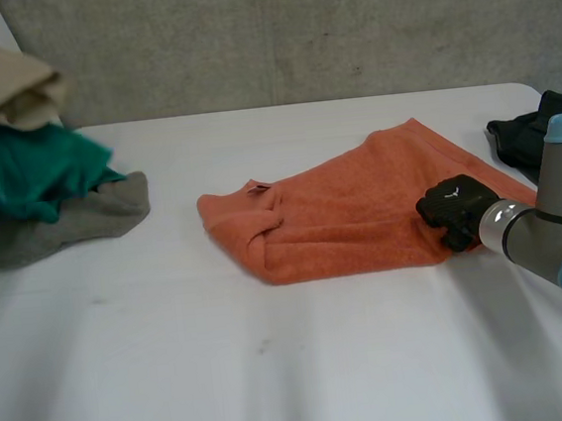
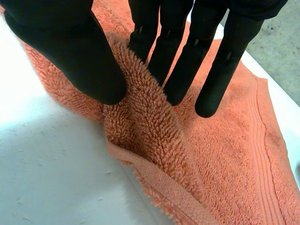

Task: Fold the laundry.

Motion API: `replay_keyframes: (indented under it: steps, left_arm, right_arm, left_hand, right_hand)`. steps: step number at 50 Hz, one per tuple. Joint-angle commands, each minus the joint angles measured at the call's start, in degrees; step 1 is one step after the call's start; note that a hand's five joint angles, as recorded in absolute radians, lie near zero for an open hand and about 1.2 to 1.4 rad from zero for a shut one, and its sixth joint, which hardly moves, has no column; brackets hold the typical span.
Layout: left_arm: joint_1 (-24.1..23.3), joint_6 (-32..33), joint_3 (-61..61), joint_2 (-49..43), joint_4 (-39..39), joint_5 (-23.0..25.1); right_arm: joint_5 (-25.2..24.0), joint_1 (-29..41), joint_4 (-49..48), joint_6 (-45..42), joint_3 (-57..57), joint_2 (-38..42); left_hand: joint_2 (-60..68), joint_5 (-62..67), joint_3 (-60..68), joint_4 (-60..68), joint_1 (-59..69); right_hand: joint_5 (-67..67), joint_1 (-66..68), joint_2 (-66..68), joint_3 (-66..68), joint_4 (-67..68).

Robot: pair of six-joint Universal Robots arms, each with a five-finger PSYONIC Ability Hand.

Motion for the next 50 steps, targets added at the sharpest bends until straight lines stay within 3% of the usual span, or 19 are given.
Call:
replay_keyframes:
  steps: [1,2,4,9,20,32,38,43,50]
  left_arm:
    - [-1.6,0.2,-7.2,-1.5,2.5,1.0]
    - [-2.1,0.5,-8.5,-2.1,4.3,0.6]
    - [-2.6,1.1,-9.6,-2.5,5.7,0.3]
    - [-3.0,4.0,-12.3,-3.1,7.7,-0.5]
    - [-3.7,2.5,-18.3,2.4,6.7,0.2]
    - [-6.4,-7.1,-24.4,18.5,-2.4,3.1]
    - [-8.2,-13.8,-25.9,24.1,-3.2,3.7]
    - [-12.6,-19.2,-27.4,25.5,-4.5,3.5]
    - [-21.8,-17.7,-32.2,21.6,-5.4,4.5]
  right_arm:
    - [-0.2,-0.1,-0.2,0.0,0.4,-0.4]
    - [-0.2,-0.1,-0.2,0.0,0.4,-0.4]
    - [-0.2,-0.1,-0.2,0.0,0.4,-0.4]
    - [-0.3,-0.1,-0.1,0.0,0.4,-0.4]
    - [-0.3,0.1,-0.2,0.1,0.6,-0.4]
    - [-0.3,0.2,0.2,0.5,0.5,-0.8]
    - [-0.3,0.3,0.2,0.6,0.6,-1.2]
    - [-0.4,0.3,0.6,1.8,0.7,-2.3]
    - [-1.7,0.1,1.4,2.6,0.7,-3.8]
  left_hand:
    - [-9.2,-6.1,-7.1,-8.4,-5.3]
    - [-32.3,-29.2,-30.2,-31.5,-28.4]
    - [-48.6,-45.5,-46.5,-47.8,-44.7]
    - [-58.9,-55.9,-56.9,-58.2,-55.1]
    - [-58.9,-55.9,-56.9,-58.2,-55.1]
    - [-58.9,-55.9,-56.9,-58.2,-55.1]
    - [-58.9,-55.9,-56.9,-58.2,-55.1]
    - [-58.9,-55.9,-56.9,-58.2,-55.1]
    - [-58.9,-55.9,-56.9,-58.2,-55.1]
  right_hand:
    - [13.7,15.7,12.6,12.1,11.7]
    - [13.7,15.7,12.6,12.1,11.7]
    - [13.7,15.7,12.6,12.1,11.7]
    - [13.7,15.7,12.6,12.1,11.7]
    - [13.7,15.7,12.6,12.1,11.7]
    - [13.7,15.7,12.6,12.1,11.7]
    - [13.7,15.7,12.6,12.1,11.7]
    - [13.7,15.7,12.6,12.1,11.7]
    - [13.7,15.7,12.6,12.1,11.7]
